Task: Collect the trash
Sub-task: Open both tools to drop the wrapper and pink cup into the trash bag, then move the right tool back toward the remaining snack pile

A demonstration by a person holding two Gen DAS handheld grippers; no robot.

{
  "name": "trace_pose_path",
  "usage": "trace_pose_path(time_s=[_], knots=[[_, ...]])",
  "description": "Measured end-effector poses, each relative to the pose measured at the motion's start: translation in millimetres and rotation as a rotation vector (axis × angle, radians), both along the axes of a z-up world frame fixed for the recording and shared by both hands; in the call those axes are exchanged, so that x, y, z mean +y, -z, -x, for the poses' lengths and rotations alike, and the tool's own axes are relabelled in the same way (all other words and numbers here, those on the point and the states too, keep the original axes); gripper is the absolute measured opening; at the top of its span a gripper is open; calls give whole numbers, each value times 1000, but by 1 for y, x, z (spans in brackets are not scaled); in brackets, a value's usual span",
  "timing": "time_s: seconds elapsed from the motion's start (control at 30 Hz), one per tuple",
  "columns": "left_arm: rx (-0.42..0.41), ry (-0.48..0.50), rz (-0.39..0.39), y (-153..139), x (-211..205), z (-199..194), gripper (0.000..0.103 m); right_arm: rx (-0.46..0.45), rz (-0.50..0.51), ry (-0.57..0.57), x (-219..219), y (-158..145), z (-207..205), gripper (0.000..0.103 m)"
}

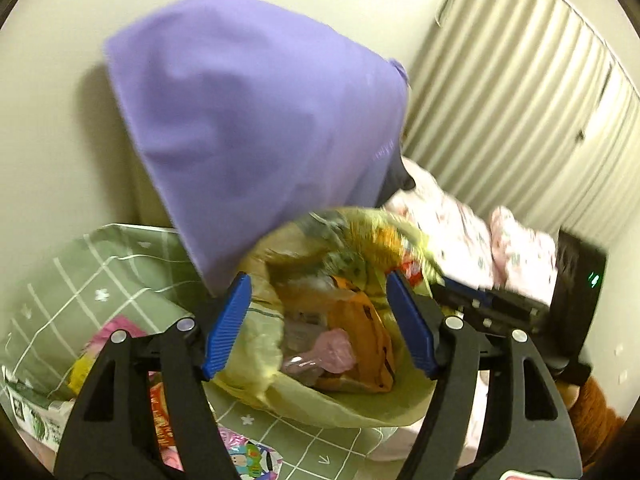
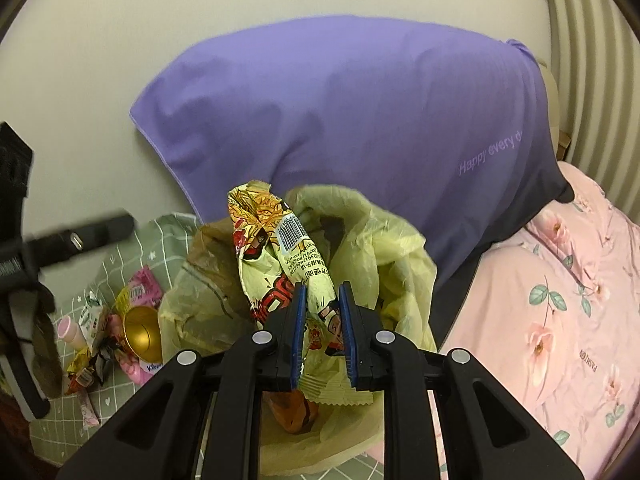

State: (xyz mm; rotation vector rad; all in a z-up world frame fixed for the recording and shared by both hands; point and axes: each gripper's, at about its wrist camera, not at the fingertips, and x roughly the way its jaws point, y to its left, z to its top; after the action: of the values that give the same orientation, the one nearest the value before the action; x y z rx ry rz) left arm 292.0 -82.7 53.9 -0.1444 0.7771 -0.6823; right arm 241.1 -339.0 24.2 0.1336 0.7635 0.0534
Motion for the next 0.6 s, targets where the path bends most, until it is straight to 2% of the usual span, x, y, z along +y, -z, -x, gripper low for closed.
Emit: trace_pose_path(time_s=[0.03, 0.13, 0.33, 0.6], knots=[[2, -10, 5, -2, 3, 0, 67, 10, 0, 5, 0, 3, 0, 20], [12, -39, 15, -3, 19, 4, 67, 25, 8, 21, 0, 8, 3, 31], [20, -63, 14, -2, 38, 17, 67, 13, 25, 7, 8, 7, 13, 33], [1, -139, 24, 5, 84, 36, 67, -74, 31, -36, 29, -16, 26, 36]])
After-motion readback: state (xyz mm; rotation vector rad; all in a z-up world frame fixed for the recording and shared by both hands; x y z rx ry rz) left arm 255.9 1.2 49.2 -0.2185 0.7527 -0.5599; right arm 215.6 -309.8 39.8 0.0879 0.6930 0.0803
